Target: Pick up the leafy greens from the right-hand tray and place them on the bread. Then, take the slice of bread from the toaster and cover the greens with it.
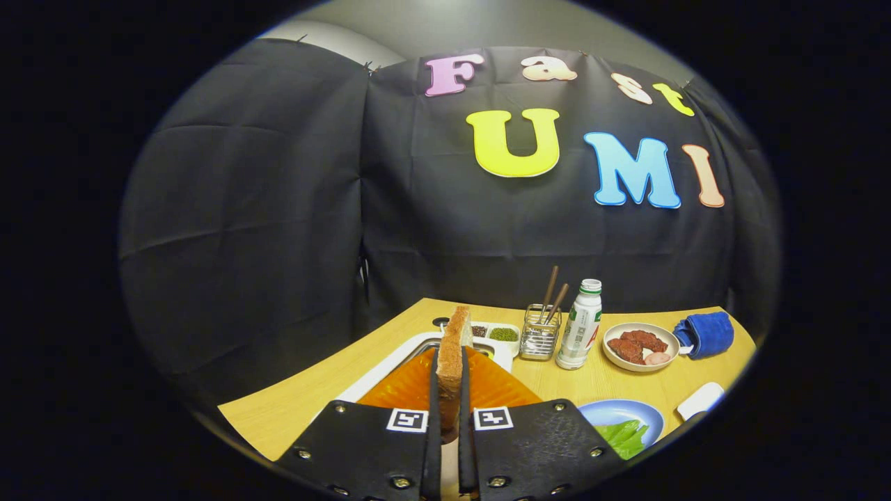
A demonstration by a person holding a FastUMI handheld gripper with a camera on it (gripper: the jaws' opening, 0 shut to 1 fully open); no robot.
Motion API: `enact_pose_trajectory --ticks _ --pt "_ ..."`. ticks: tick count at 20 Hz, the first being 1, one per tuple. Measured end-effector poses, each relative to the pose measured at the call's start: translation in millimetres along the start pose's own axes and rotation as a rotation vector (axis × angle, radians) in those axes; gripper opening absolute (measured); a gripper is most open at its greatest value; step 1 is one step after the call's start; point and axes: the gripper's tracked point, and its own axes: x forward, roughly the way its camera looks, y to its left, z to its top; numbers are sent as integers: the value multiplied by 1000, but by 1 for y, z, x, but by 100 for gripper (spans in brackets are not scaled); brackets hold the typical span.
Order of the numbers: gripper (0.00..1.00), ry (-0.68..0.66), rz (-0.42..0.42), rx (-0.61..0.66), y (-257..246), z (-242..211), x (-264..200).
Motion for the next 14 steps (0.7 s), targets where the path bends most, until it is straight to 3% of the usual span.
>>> enact_pose_trajectory --ticks 7,14 --pt "10 -85 -12 45 -32 40 -39" --pt "10 -51 -92 64 -101 13 -54"
